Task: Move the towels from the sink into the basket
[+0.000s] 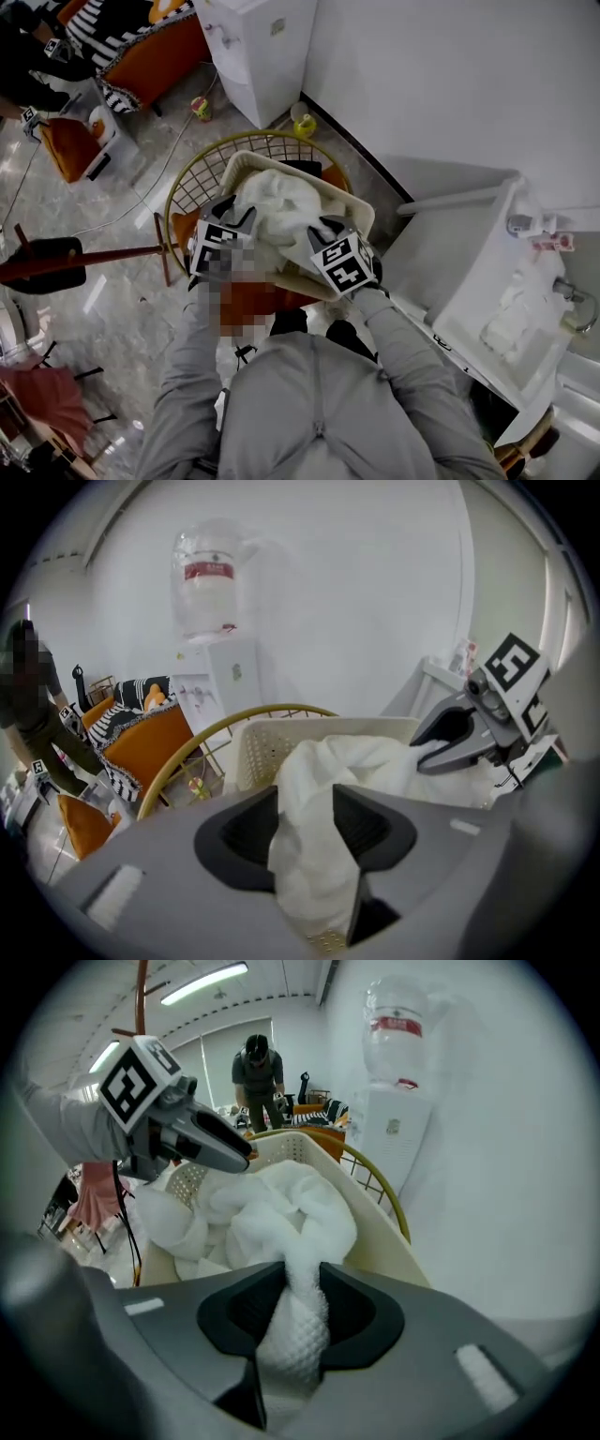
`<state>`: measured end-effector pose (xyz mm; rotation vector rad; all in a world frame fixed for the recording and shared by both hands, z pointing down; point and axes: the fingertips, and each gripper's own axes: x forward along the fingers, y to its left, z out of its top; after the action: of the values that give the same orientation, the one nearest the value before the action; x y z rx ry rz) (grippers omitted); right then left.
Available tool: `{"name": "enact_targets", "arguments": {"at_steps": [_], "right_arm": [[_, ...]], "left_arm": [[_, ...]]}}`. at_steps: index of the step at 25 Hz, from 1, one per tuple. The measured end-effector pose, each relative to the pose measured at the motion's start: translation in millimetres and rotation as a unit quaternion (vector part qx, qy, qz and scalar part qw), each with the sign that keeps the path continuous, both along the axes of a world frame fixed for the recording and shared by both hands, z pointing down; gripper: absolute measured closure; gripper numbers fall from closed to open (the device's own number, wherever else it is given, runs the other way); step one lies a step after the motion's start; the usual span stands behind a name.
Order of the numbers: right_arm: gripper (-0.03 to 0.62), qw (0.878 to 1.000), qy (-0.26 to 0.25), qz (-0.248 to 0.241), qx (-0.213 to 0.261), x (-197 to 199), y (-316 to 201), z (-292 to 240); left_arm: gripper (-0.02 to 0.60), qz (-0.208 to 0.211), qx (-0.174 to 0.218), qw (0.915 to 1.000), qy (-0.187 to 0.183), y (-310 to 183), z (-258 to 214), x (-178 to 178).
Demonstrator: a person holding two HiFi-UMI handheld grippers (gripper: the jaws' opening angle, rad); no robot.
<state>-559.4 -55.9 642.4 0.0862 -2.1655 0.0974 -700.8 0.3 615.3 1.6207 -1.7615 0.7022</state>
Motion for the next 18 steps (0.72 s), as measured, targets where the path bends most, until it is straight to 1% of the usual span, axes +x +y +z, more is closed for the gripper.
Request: {"name": "enact_targets", "arguments": {"at_steps": [4, 10, 13, 18], "right_arm": [[0.456, 1.0, 0.008, 0.001, 0.029, -6.1, -4.2, 14.1], [0.41, 0.999, -0.006, 0.023, 0.034, -2.7, -10.5, 2.1], [0.407, 0.998, -0.023, 0.036, 0.035, 1.1, -12.4, -11.1], [0.404, 0.995, -0.069, 0.066, 0.04, 3.5, -15.0, -42.9]], "left_arm": [[0.353, 0.005, 0.002, 1.0, 0.0, 0.3, 1.1, -1.1], [0.353, 0.007, 0.014, 0.9999, 0.003, 2.8, -4.1, -0.5], [0.353, 0.008, 0.022, 0.9997, 0.003, 4.2, -8.4, 0.2], [0.353, 0.006, 0.039, 0.9992, 0.006, 6.4, -19.5, 3.5]]}}
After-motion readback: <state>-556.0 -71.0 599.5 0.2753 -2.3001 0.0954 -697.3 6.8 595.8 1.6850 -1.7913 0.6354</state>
